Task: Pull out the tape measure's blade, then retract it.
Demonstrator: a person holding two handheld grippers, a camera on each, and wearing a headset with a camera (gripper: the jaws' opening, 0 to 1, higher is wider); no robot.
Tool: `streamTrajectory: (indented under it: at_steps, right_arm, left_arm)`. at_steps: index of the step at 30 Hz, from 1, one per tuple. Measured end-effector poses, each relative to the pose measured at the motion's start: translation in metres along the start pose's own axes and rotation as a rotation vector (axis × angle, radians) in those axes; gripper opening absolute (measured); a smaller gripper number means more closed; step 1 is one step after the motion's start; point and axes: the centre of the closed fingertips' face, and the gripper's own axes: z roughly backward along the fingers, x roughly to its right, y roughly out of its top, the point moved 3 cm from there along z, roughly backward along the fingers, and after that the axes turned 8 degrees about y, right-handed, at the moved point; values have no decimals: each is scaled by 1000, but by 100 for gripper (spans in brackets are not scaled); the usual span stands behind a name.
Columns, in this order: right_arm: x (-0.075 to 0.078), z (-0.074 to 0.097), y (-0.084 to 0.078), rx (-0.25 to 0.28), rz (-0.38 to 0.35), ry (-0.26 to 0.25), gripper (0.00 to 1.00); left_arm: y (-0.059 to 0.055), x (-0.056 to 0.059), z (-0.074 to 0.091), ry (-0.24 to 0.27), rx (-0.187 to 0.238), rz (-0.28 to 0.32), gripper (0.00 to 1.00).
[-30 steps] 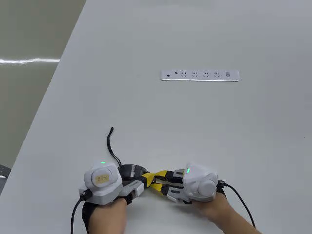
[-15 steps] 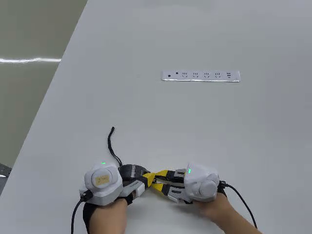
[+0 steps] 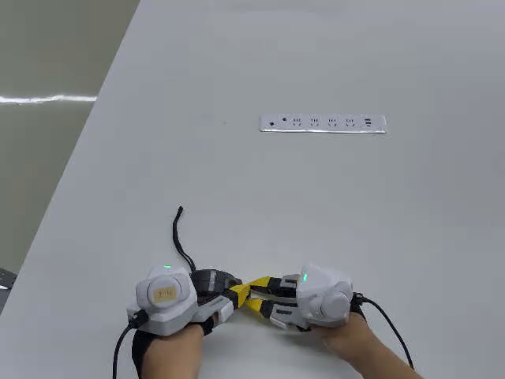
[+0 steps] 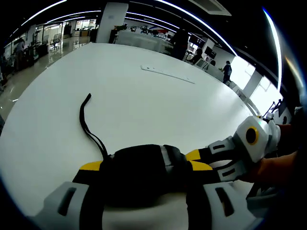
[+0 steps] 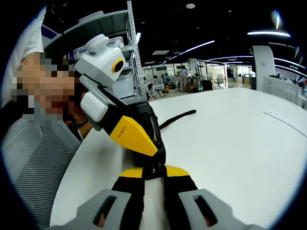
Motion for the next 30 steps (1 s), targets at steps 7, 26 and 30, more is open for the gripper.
streamTrajectory:
  at_steps: [7,26,30]
  right_arm:
    - [0,0,-1,-2,-1,0,14]
    - [0,-1,2,2,0,-4,34]
    - [-1,-2,1,1,-5,-1,35]
  left_arm:
    - [1,1,1,-5,2,-17,68]
    - [4,4,0,-24,13,-39,74]
    - [2,4,-1,-33,10,-39,76]
